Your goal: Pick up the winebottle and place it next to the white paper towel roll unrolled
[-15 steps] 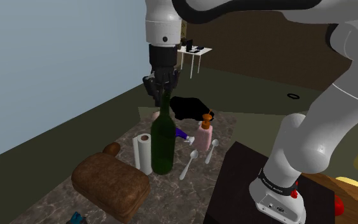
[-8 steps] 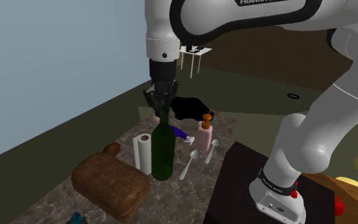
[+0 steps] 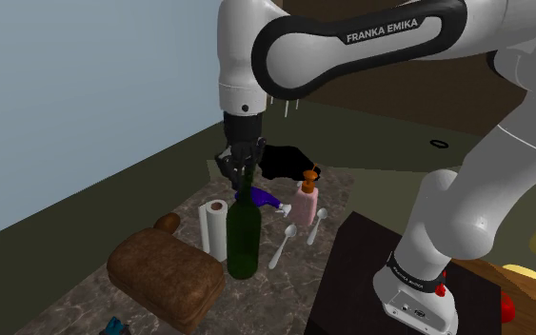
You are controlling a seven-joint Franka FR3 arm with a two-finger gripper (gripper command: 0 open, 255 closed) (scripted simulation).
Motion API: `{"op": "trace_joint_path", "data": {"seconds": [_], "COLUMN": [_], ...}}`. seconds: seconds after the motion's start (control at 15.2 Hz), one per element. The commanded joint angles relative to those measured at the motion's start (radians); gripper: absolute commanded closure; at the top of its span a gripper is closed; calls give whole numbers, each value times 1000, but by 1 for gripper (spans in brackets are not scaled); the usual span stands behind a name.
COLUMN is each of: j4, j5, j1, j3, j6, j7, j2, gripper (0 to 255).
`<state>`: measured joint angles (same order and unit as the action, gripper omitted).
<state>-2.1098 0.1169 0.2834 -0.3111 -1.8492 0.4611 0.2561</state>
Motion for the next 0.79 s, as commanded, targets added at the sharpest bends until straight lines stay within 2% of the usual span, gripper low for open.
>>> {"op": "trace_joint_path", "data": {"seconds": [0.0,0.4,0.73], "j4": [-28,-90,-90], "j5": [1,2,2], "j1": [1,2,2], "j3": [-2,-7,-7], "j6": [-29,-105,-105], "j7": [-1,-2,-2], "j2": [0,-14,-14], "gripper": [255,255,255]}}
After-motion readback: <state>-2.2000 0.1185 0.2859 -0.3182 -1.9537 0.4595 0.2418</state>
